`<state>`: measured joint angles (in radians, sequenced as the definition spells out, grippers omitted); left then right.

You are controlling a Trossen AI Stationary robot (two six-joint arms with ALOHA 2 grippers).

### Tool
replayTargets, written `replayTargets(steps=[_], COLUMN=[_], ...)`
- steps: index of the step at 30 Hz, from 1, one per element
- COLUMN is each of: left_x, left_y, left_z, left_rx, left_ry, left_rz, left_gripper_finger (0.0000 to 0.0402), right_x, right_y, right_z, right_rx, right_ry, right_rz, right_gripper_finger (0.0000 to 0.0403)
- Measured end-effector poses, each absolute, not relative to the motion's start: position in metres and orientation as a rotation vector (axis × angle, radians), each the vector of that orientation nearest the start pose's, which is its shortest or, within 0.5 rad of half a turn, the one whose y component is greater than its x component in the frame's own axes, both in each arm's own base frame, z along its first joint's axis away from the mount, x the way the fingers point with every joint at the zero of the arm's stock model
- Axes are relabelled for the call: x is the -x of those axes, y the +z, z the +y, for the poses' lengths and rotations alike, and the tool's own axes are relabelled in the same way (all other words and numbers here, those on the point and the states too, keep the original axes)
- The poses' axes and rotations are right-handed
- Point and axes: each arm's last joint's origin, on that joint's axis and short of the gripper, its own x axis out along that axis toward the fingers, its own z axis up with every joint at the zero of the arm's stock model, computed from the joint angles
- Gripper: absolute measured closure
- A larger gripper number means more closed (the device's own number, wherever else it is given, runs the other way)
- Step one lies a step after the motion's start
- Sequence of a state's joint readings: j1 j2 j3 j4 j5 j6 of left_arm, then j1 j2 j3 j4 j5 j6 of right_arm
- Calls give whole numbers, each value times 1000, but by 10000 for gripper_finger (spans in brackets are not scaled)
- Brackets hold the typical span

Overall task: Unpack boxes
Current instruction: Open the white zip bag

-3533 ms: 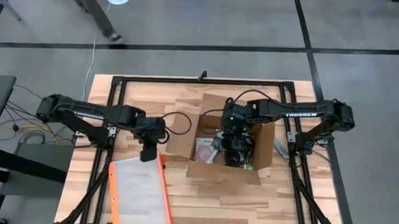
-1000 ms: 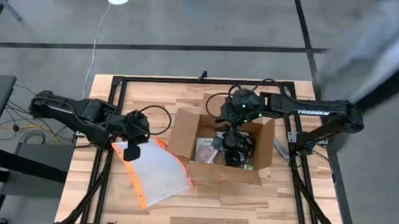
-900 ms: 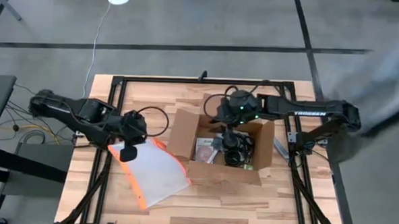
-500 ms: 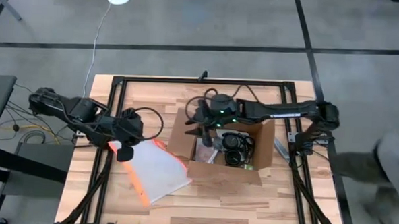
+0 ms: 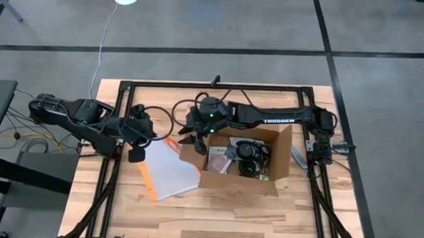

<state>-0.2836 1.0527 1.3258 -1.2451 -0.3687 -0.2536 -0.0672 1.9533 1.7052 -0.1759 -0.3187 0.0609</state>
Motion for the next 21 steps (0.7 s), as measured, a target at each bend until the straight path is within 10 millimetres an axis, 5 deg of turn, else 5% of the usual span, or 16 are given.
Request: replayTargets(steps=[9, 21], left_x=[-159, -160], left_y=[379, 380], left_z=[-36, -36], left_rx=[-80, -100], left_ry=[194, 182], left_rz=[893, 882], left_gripper_finger=[401, 401], right_x=[-459, -473], right_y=[306, 279], right_z=[-6, -1], right_rx=[-132, -199], right_ry=[170, 141], right_rz=[433, 471], right_gripper_finger=[246, 252])
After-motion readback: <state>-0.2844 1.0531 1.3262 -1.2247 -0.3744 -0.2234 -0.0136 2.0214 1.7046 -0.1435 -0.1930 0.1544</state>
